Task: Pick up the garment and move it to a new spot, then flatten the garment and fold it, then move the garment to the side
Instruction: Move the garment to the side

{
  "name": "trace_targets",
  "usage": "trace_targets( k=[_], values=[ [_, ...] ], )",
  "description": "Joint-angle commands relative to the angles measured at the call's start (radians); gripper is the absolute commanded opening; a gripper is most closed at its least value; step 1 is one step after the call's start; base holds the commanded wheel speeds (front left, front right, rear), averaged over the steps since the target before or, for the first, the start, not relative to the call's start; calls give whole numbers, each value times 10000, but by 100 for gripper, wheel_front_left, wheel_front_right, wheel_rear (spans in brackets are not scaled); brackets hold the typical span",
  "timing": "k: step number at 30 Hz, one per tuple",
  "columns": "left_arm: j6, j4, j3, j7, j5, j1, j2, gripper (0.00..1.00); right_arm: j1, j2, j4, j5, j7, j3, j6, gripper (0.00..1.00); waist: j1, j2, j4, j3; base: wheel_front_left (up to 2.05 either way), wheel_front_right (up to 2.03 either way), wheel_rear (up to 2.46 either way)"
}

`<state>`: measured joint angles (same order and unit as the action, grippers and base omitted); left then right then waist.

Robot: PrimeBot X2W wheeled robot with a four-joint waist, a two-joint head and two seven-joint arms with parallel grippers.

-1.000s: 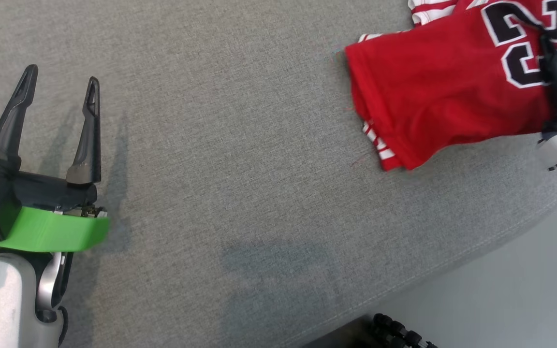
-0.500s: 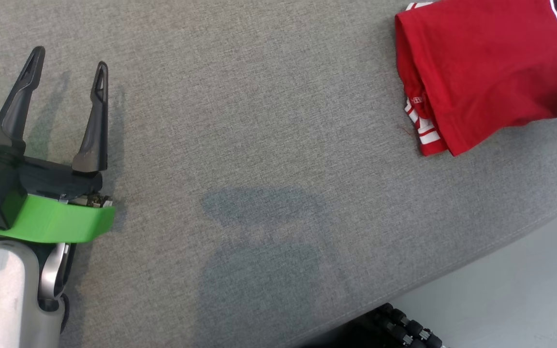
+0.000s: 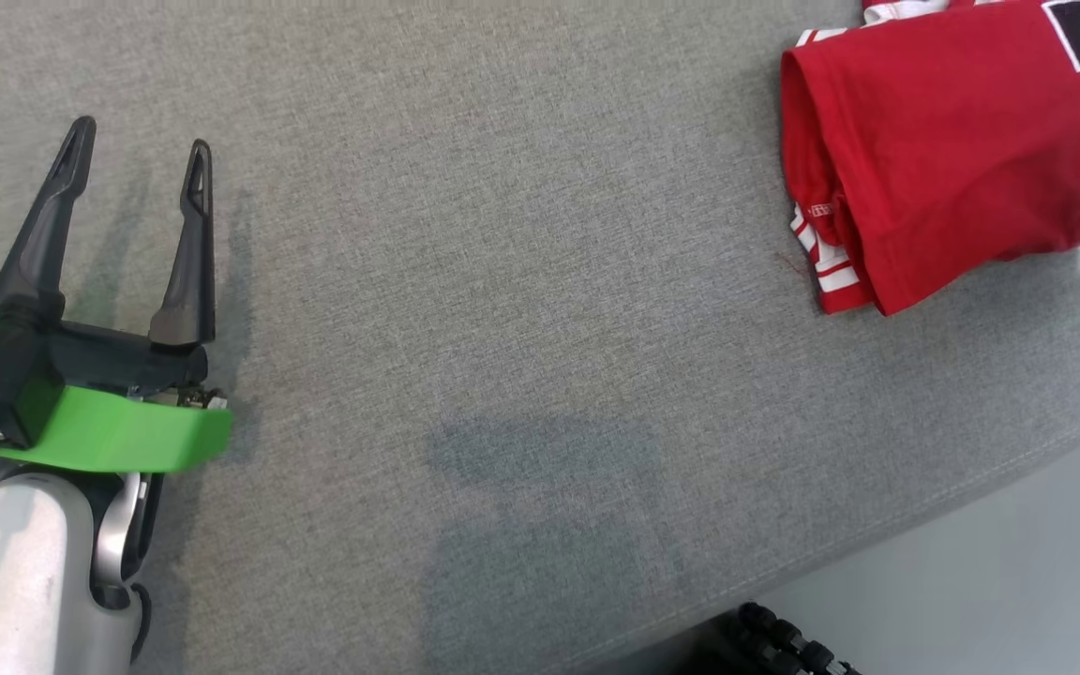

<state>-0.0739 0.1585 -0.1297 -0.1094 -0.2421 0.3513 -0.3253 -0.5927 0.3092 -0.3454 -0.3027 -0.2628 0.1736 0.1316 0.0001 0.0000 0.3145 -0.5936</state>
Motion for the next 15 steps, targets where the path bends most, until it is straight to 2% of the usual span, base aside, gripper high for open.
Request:
trace_targets(
  k=[1,3,9,15],
  values=[
    [65,-50,28,-82,-27,-165,40,100,270,-196,277,88,-36,68,-17,100,-1,0,-114,363,0,0,0],
    [138,-183,43,-180,-121,-268,131,100,570,-623,899,127,-37,166,-17,100,-1,0,-175,610,0,0,0],
    [337,-544,123,-558,-341,-613,373,100,1443,-1604,2268,354,-37,-548,-17,100,-1,0,-514,1260,0,0,0],
    [507,-866,185,-912,-508,-814,642,100,2093,-1999,3011,487,-36,-1580,-17,100,-1,0,-1122,1643,0,0,0]
  ],
)
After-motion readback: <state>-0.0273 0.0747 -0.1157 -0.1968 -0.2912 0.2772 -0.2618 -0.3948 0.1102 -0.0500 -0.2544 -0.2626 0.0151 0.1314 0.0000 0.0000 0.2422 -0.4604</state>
